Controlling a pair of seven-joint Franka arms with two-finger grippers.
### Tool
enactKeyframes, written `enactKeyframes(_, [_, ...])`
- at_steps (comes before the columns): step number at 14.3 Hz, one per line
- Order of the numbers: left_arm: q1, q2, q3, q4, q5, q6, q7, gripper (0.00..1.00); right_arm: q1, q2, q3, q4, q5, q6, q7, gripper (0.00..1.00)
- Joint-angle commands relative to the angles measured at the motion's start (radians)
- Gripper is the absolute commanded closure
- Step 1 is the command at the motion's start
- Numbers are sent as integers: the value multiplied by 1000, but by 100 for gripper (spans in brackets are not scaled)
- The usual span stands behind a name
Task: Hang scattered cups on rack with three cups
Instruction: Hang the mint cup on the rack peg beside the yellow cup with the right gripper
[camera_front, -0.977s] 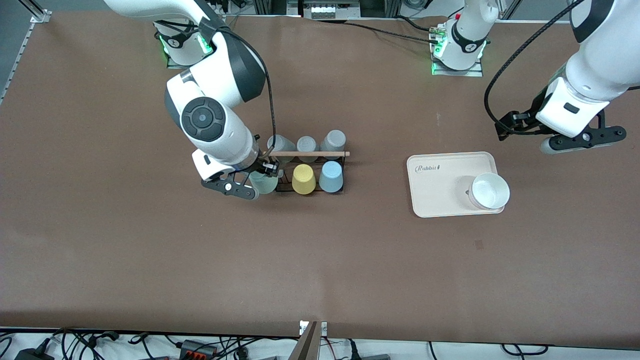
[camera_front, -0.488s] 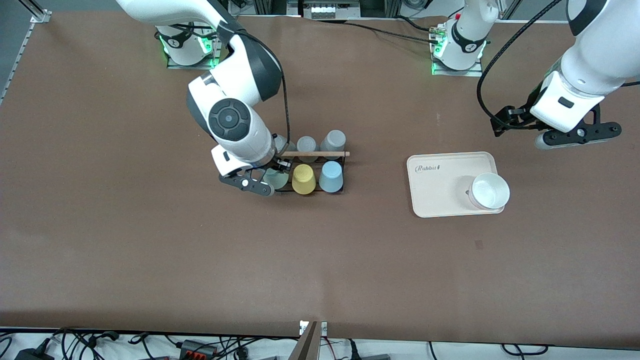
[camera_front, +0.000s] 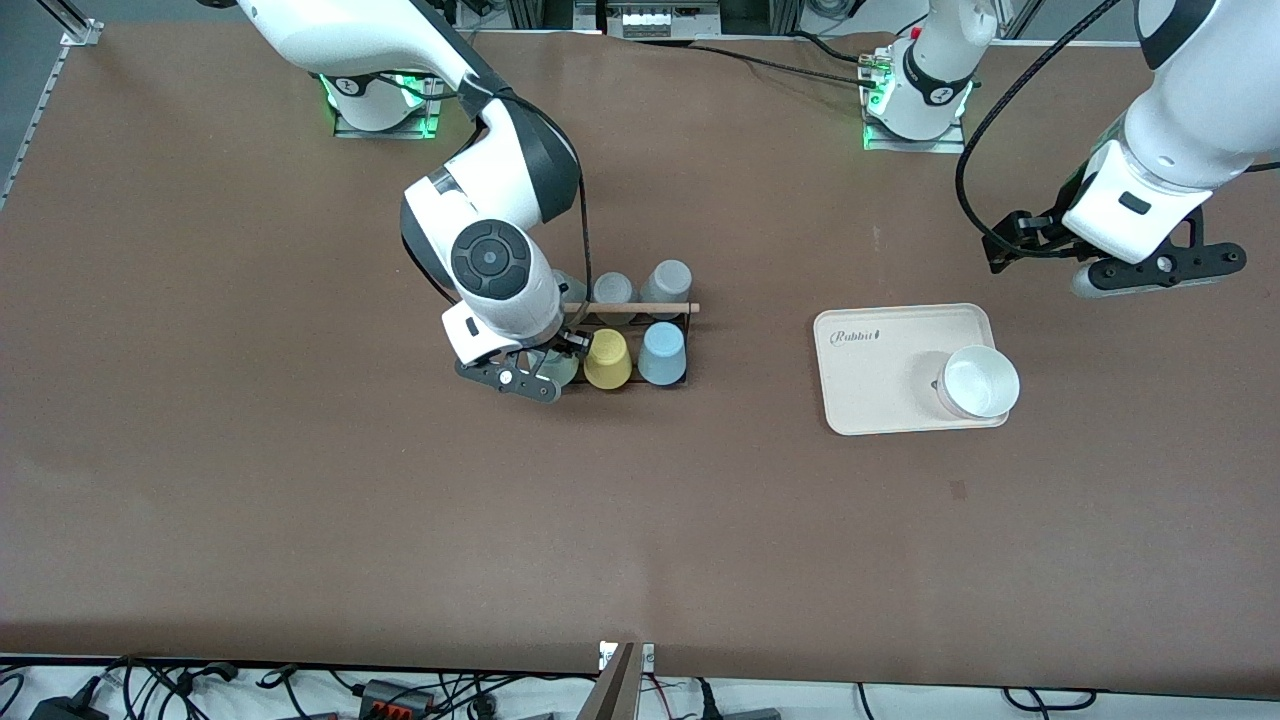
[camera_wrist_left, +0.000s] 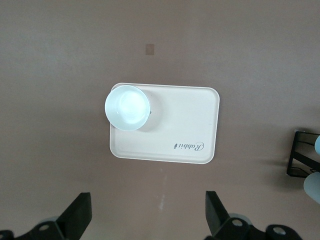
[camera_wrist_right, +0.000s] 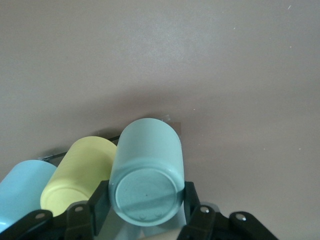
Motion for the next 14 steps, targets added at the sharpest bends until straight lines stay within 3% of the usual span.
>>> enactKeyframes(1, [5, 5, 4, 24, -20, -22, 25, 0, 12, 27, -6, 8, -18, 27, 23, 60])
enactKeyframes(6, [6, 5, 4, 24, -20, -22, 25, 0, 23, 40, -6, -13, -19, 52, 23, 53])
enactKeyframes(7, [6, 5, 4, 24, -20, -22, 25, 0, 22, 40, -6, -13, -18, 52, 21, 40])
enactKeyframes(8, [8, 7, 4, 24, -20, -22, 27, 0, 19, 38, -6, -13, -18, 51, 15, 16])
enactKeyframes(9, [8, 7, 4, 24, -20, -22, 27, 0, 14, 37, -6, -12, -18, 51, 15, 0])
enactKeyframes(14, [10, 7, 6, 24, -20, -19, 27, 0, -26, -26, -9, 5, -16, 35, -144, 0])
